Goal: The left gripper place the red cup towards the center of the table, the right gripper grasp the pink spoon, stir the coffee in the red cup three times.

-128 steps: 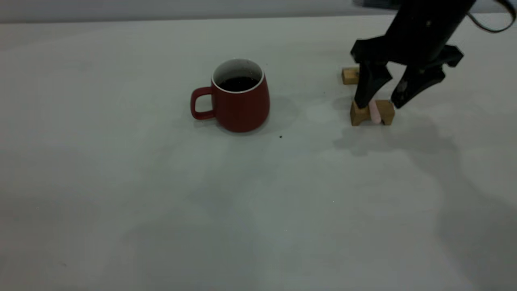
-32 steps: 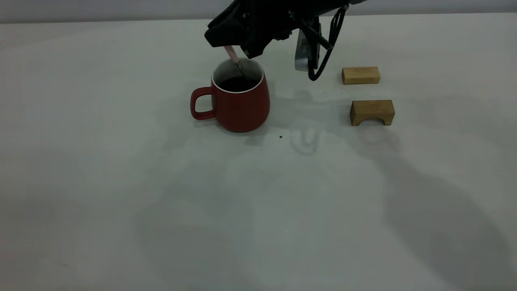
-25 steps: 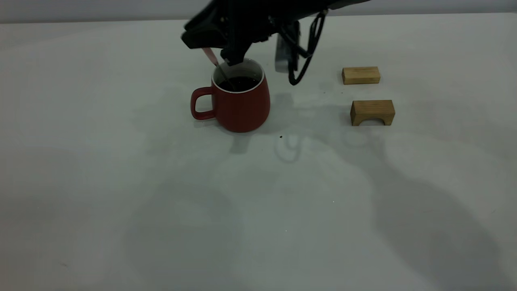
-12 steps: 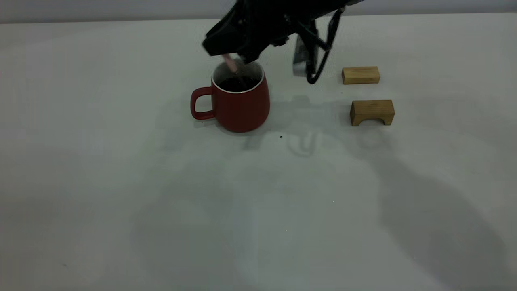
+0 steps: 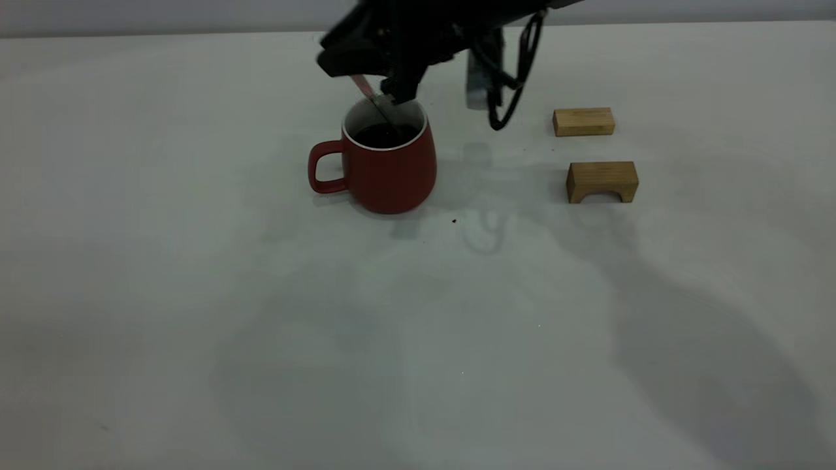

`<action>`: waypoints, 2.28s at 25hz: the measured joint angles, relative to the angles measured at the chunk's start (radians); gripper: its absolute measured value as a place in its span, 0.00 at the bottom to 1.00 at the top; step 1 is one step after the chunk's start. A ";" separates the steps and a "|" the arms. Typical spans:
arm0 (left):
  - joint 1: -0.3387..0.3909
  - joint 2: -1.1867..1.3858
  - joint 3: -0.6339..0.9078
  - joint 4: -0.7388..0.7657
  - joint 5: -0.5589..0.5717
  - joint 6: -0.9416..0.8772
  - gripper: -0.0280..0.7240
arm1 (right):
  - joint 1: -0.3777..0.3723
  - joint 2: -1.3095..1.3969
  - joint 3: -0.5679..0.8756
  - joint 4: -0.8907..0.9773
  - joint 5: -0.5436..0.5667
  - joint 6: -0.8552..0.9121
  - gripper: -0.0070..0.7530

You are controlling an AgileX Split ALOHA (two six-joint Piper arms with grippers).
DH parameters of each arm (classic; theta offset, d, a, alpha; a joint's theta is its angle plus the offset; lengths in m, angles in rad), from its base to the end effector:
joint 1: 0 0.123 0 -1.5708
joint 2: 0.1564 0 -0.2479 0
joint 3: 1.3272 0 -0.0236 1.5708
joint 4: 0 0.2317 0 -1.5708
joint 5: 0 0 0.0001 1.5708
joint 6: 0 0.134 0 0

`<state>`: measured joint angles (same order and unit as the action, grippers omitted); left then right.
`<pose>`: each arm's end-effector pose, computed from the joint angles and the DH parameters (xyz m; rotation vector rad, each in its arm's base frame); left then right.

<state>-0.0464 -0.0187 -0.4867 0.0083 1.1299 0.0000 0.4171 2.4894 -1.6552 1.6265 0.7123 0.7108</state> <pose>0.0485 -0.0012 0.2373 0.0481 2.1076 -0.0178 0.4050 0.2752 0.0355 -1.6918 -1.6504 -1.2251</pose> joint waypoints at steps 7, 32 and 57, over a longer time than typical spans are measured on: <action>0.000 0.000 0.000 0.000 0.000 0.000 0.36 | 0.024 0.000 0.000 -0.036 0.005 0.148 0.20; 0.000 0.000 0.000 0.000 0.000 -0.005 0.36 | 0.023 0.000 0.000 -0.093 0.016 -0.172 0.22; 0.000 0.000 0.000 0.000 0.001 0.000 0.36 | 0.007 -0.598 0.000 -1.180 0.256 -0.247 0.77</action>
<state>-0.0464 -0.0187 -0.4867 0.0083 1.1308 0.0000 0.4244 1.8910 -1.6552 0.4461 0.9684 0.4636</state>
